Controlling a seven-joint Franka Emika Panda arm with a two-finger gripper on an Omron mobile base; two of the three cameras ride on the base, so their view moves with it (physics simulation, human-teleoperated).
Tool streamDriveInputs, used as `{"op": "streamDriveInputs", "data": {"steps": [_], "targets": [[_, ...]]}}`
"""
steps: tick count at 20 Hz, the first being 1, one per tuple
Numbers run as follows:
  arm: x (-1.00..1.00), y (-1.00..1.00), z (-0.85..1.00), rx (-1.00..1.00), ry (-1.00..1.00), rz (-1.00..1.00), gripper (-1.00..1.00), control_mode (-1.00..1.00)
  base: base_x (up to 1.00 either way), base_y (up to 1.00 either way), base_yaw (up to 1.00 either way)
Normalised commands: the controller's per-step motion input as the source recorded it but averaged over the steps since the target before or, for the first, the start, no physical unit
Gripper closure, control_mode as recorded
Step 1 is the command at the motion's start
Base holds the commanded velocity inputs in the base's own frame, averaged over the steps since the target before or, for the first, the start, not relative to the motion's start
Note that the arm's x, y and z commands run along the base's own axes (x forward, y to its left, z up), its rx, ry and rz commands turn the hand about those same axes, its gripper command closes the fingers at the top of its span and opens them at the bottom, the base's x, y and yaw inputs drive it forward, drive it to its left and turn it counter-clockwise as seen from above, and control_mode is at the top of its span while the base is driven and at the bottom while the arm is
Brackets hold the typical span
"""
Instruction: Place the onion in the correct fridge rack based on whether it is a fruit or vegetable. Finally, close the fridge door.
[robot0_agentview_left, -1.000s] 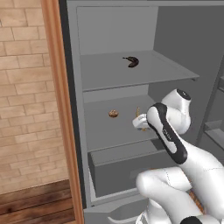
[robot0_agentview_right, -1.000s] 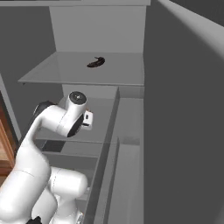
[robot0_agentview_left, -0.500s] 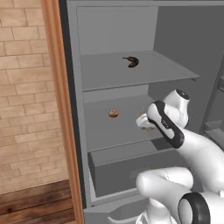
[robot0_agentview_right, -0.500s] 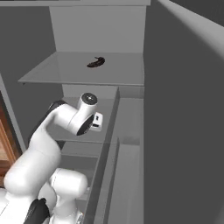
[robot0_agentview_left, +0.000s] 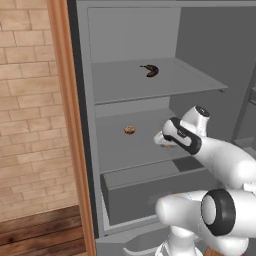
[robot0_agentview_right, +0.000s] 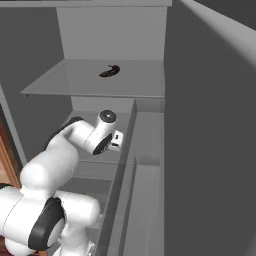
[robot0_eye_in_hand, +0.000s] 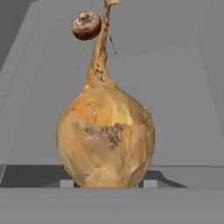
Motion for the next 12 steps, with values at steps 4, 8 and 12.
{"op": "streamDriveInputs", "data": {"steps": [4, 8, 12], "targets": [[0.49, 0.0, -0.32, -0.03, 0.0, -0.07, 1.0, -1.0, 0.0, 0.0, 0.0], [0.63, 0.0, -0.32, -0.05, 0.0, -0.07, 1.0, -1.0, 0.0, 0.0, 0.0], [0.7, 0.0, -0.35, -0.06, 0.0, -0.06, 1.0, -1.0, 0.0, 0.0, 0.0]]}}
